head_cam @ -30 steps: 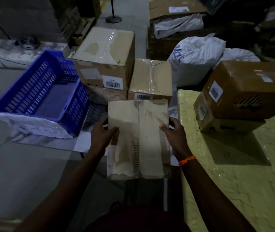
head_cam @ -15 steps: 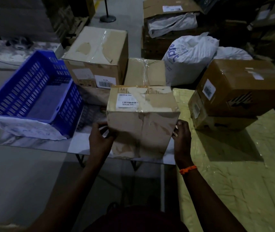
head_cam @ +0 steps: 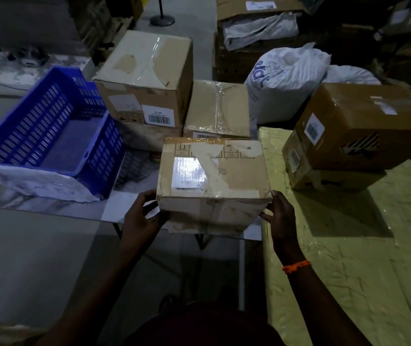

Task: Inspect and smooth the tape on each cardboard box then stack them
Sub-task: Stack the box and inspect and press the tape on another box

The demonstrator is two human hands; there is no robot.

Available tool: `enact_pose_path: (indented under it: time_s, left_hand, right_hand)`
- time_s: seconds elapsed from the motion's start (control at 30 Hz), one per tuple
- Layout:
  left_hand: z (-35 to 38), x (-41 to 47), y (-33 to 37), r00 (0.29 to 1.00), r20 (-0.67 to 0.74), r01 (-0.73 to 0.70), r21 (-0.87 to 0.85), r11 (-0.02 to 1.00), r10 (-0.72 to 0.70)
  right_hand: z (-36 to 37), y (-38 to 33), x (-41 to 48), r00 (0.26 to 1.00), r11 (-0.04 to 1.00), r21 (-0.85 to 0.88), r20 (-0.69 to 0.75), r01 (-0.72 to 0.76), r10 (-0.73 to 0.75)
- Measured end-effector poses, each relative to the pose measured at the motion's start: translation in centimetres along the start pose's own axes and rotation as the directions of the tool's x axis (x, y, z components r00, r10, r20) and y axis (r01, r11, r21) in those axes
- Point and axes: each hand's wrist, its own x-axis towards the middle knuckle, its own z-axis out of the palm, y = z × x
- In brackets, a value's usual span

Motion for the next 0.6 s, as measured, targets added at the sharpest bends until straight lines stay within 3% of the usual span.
enact_pose_path:
  time_s: [0.1,0.17,0.23,0.3,0.37,0.43,0.5,0.6]
  left_hand:
    - [-0.9,-0.5,1.0,0.991,0.000,-0.133,0.018,0.991,0.133]
    - [-1.9,-0.9,2.5,0.954,-0.076,-0.288,0.057,0.956,0.292]
    - [-2.3,-0.6,4.8,0.884,-0.084,-0.438,0.197,0.877,0.460]
    - [-1.6,0.3,7.3,0.836,0.086,-0.535,0.345,0.771,0.542]
    - [0.5,1.6,8.7,0.813,0.303,-0.581,0.493,0.648,0.498]
    - [2.7,2.9,8.8,0.787,0.427,-0.615,0.601,0.510,0.445]
    - [4.4,3.6,7.9,0.793,0.472,-0.606,0.671,0.426,0.385]
    - [5.0,3.9,6.7,0.796,0.447,-0.587,0.735,0.340,0.409]
  right_hand:
    - [-0.5,-1.2,0.1,0.994,0.992,-0.085,-0.029,0.098,-0.101]
    - [-0.8,-3.2,0.0,0.955,0.936,-0.215,-0.047,0.278,-0.294]
    - [-0.5,-5.3,-0.3,0.877,0.804,-0.387,0.030,0.452,-0.479]
    - [0.9,-7.1,-0.5,0.807,0.618,-0.544,0.218,0.567,-0.549]
    - [3.3,-8.1,-0.6,0.761,0.418,-0.648,0.441,0.636,-0.475]
    - [5.6,-8.3,-0.5,0.740,0.297,-0.683,0.568,0.668,-0.360]
    - [6.9,-8.0,-0.2,0.752,0.235,-0.717,0.598,0.657,-0.277]
    - [7.3,-7.5,0.0,0.763,0.177,-0.746,0.597,0.641,-0.247]
